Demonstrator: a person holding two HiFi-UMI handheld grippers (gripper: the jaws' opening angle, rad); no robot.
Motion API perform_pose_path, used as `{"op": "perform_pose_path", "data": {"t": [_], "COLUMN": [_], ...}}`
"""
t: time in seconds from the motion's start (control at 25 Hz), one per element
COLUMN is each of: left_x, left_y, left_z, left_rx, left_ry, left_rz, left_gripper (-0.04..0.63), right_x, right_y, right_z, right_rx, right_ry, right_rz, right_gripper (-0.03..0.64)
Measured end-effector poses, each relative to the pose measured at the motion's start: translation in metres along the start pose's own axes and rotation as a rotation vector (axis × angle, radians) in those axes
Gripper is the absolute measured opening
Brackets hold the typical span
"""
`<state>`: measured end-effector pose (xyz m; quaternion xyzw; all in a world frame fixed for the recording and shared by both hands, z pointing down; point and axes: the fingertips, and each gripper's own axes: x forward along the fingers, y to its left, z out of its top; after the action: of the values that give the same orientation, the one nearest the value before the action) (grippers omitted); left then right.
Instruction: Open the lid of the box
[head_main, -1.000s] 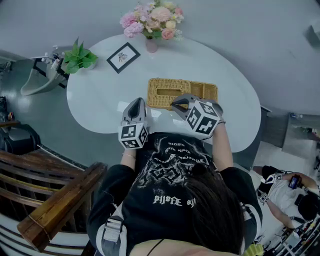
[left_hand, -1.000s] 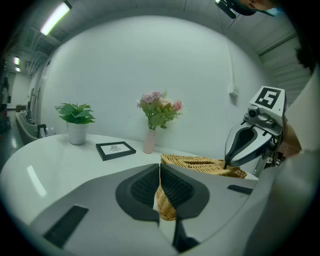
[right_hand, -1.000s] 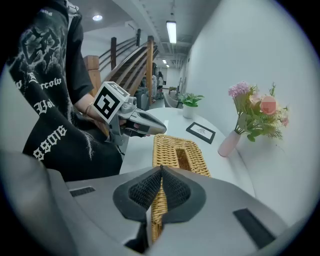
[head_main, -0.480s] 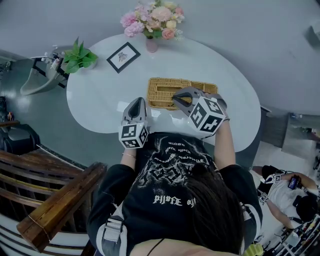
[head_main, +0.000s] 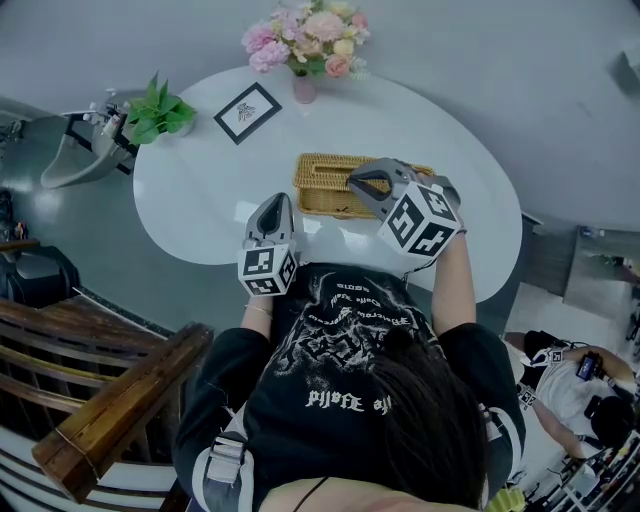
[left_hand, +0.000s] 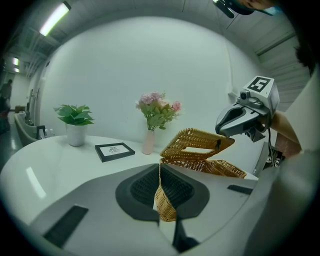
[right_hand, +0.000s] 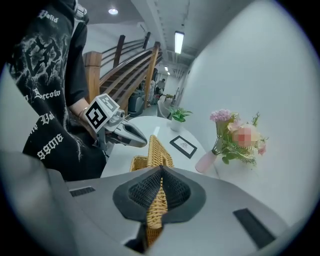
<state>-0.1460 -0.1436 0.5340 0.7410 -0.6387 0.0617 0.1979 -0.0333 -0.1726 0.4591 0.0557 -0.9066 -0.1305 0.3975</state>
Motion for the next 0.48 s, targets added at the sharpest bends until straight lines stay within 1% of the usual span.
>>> {"op": "perform_pose_path", "data": {"t": [0.24, 0.48], "left_x": [0.001, 0.003], "left_y": [-0.004, -0.006], "left_z": [0.002, 0.003], "left_rx": [0.011, 0.008], "left_ry": [-0.003, -0.006], "left_rz": [-0.005, -0.004], "left_gripper": [0.025, 0.025], "right_x": [-0.004, -0.007], "right_y": [-0.017, -0.035], "right_z": [0.006, 0.01], "right_rx": [-0.017, -0.077], "right_ry": [-0.019, -0.012], "right_rz": [-0.028, -0.05], "right_gripper": [0.032, 0.032]}}
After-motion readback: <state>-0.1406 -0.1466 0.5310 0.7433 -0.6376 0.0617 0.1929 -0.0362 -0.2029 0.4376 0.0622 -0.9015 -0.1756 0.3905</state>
